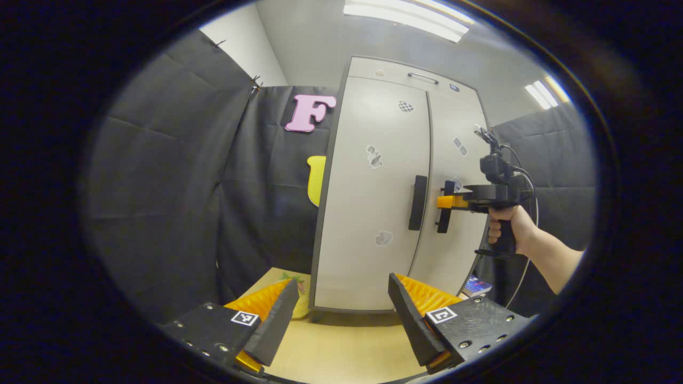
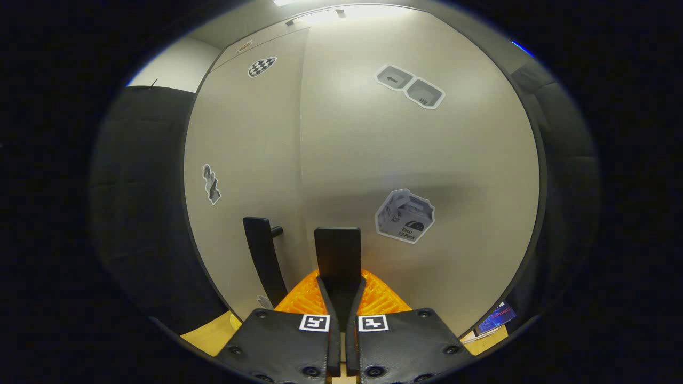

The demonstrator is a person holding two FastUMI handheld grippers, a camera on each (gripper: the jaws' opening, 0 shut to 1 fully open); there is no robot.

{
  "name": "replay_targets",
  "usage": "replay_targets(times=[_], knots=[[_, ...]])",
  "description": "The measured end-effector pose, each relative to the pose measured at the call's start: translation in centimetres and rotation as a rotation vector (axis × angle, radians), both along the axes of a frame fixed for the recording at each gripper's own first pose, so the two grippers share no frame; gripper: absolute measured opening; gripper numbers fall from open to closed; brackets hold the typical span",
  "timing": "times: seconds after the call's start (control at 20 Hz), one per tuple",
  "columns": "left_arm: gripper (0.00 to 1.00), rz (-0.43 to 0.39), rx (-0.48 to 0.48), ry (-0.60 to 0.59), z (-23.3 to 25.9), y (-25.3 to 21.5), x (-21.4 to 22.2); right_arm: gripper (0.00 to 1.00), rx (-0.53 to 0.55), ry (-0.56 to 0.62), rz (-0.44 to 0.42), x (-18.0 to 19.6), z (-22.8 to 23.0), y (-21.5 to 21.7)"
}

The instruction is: Open the right door of the double-door shoe cabinet with the right hand, and open the left door with the left hand.

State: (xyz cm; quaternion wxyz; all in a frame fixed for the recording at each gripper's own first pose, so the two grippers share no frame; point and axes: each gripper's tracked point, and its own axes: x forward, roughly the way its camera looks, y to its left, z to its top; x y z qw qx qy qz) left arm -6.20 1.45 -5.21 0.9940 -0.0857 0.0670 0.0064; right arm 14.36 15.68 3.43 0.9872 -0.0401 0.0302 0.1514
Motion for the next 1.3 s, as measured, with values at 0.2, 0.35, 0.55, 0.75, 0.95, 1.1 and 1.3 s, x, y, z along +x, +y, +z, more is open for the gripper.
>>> replay_targets(times=[0.2,0.35,0.55,0.75,0.95,1.1,1.3], knots=[[0.98,0.002,0.053,0.02,-0.5,-0.8,-1.5,0.05,0.001,0.0,0.029,-1.7,0.3,0.0],[0.99,0.001,0.056,0.03,-0.7,-1.6,-2.2,0.05,0.016,0.011,0.054,-3.3,0.2,-0.7],[0.98,0.004,0.062,0.043,-0.8,-2.3,-3.0,0.05,0.017,0.019,0.08,-5.1,0.2,-1.7],[0.97,0.003,0.07,0.05,-0.8,-3.2,-3.7,0.02,0.029,0.04,0.107,-7.2,0.0,-3.2],[0.99,-0.017,0.056,0.085,-2.2,-5.0,-3.8,0.05,0.031,0.043,0.117,-9.2,0.0,-5.0],[0.97,-0.047,0.04,0.104,-2.9,-6.6,-3.5,0.05,0.033,0.036,0.104,-10.8,0.0,-6.7],[0.98,-0.097,0.017,0.096,-2.9,-8.6,-2.2,0.02,0.046,0.031,0.076,-12.7,0.2,-9.6]])
